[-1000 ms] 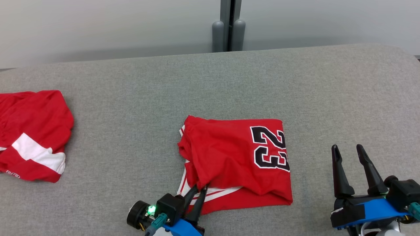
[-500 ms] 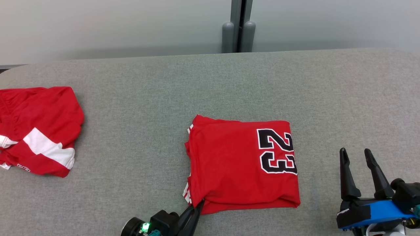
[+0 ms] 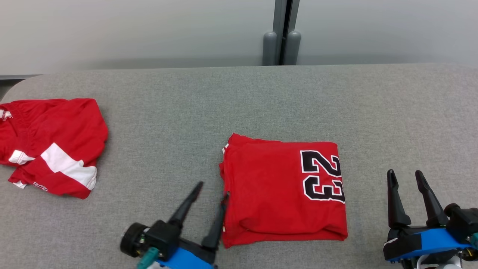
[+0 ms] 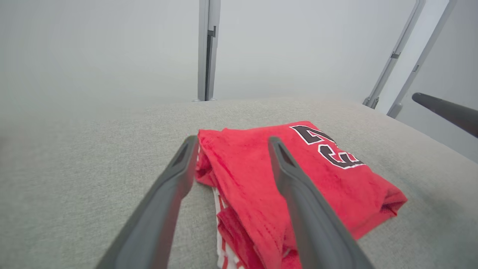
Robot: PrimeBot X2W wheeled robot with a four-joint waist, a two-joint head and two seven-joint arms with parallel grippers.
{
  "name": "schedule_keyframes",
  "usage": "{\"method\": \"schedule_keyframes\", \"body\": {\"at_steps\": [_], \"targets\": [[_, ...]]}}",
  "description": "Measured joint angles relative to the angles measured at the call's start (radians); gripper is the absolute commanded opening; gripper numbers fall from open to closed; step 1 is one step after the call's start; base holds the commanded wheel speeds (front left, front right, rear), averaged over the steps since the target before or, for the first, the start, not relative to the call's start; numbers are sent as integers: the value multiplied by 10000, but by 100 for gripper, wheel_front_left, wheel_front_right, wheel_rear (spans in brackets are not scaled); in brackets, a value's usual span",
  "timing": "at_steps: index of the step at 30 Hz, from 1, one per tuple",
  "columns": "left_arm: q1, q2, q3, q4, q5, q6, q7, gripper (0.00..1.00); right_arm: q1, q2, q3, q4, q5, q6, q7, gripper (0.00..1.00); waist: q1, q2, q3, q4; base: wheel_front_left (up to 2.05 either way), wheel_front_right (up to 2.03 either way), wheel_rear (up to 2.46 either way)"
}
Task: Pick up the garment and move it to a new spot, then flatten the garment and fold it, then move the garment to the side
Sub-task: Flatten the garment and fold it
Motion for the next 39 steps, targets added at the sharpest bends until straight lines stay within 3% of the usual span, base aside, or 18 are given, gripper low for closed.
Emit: {"method": "schedule_keyframes", "body": {"at_steps": [17,28,39], "targets": [[109,458,3189,-731,-196,1361,-48,100,71,0,86,-157,-150,0,107,100,-1,0,-580,-1,0,0,0],[546,382,4142,-347,155,1342,-48,100,470,0,123,-441,-150,0,236,100,0,0,-795,85,0,0,0],[658,79,4280,-249,648,1172,-50,100,654,0,213,-723,-150,0,456,100,0,0,-873,161,0,0,0]]}}
